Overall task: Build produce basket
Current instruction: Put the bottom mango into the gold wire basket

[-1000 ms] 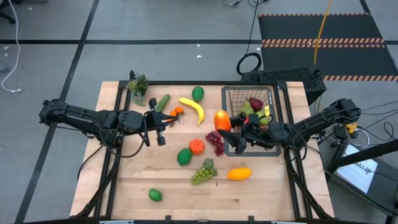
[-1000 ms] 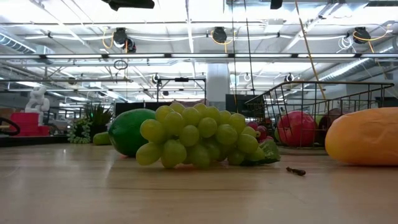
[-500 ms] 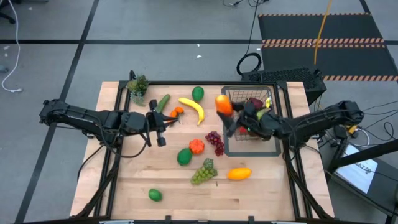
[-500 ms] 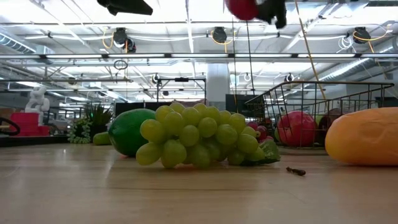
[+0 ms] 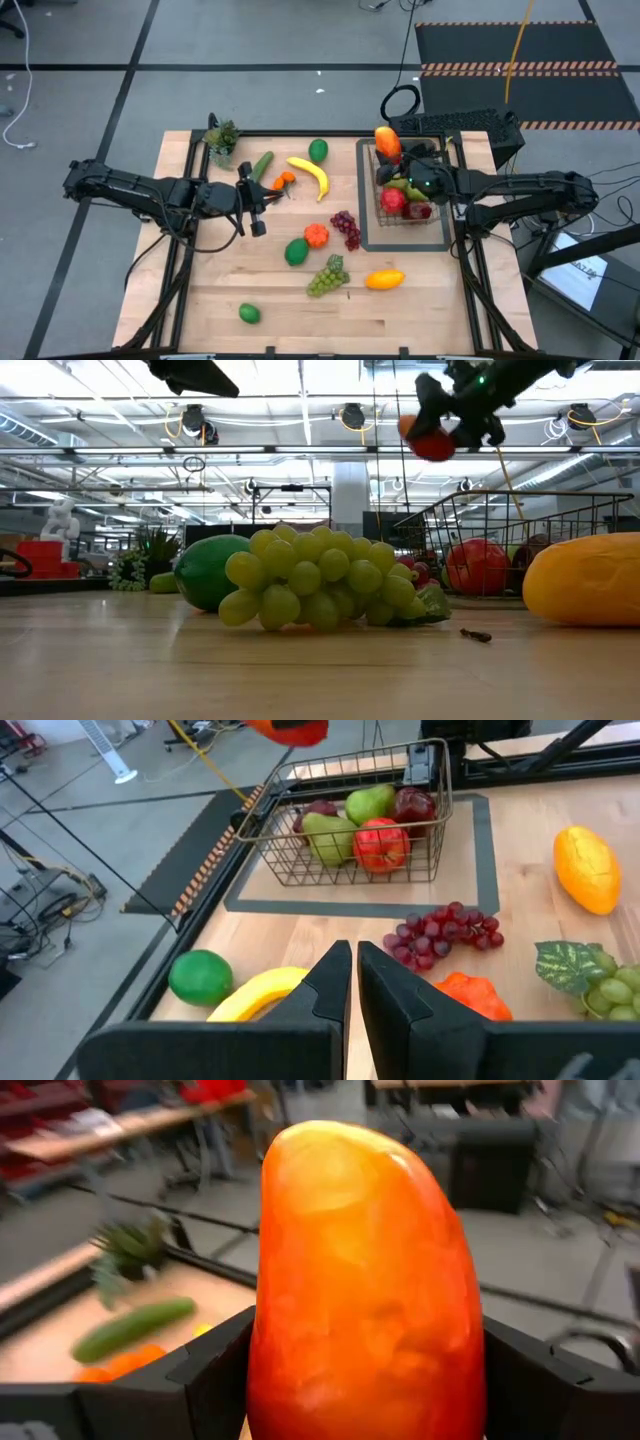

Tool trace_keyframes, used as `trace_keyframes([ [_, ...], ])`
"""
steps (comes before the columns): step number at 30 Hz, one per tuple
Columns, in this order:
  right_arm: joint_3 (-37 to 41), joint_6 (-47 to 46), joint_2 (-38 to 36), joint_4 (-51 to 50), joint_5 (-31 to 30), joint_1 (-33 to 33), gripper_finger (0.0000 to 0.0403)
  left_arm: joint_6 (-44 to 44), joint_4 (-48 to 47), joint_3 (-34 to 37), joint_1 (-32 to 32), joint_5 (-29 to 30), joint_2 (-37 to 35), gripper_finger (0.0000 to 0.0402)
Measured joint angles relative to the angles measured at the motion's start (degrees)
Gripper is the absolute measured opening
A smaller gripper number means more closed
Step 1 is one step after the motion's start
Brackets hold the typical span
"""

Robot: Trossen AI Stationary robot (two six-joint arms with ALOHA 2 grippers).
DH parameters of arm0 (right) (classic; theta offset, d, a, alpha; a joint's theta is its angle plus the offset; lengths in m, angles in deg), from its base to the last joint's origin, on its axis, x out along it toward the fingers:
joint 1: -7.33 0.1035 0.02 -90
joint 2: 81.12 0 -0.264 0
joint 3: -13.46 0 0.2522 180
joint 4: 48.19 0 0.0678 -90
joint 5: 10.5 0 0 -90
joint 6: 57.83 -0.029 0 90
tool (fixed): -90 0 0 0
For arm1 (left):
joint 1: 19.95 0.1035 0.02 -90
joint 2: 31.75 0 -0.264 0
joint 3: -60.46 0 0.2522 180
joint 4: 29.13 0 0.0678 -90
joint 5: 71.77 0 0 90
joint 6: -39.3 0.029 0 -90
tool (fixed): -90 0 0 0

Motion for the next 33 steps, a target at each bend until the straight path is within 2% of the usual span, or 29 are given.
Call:
trace_keyframes([
  [12, 0.01, -4.97, 7.05, -5.87, 5.67, -6.33, 0.0295, -0.01, -0.16, 0.00, 0.00, 0.02, 0.00, 0.0026],
  [19, 0.04, -8.48, 10.84, -7.27, 13.12, -9.30, 0.0295, 0.43, -0.46, 0.00, 0.02, 0.02, 0.00, 0.0026],
  [28, 0.04, -12.93, 11.74, -11.69, 11.97, -10.54, 0.0296, 1.51, -0.13, 0.00, 0.02, 0.06, -0.02, 0.0026],
  [33, 0.04, -13.02, 11.74, -12.02, 11.86, -10.54, 0.0317, 2.14, 0.40, 0.00, 0.02, 0.07, 0.00, 0.0026],
])
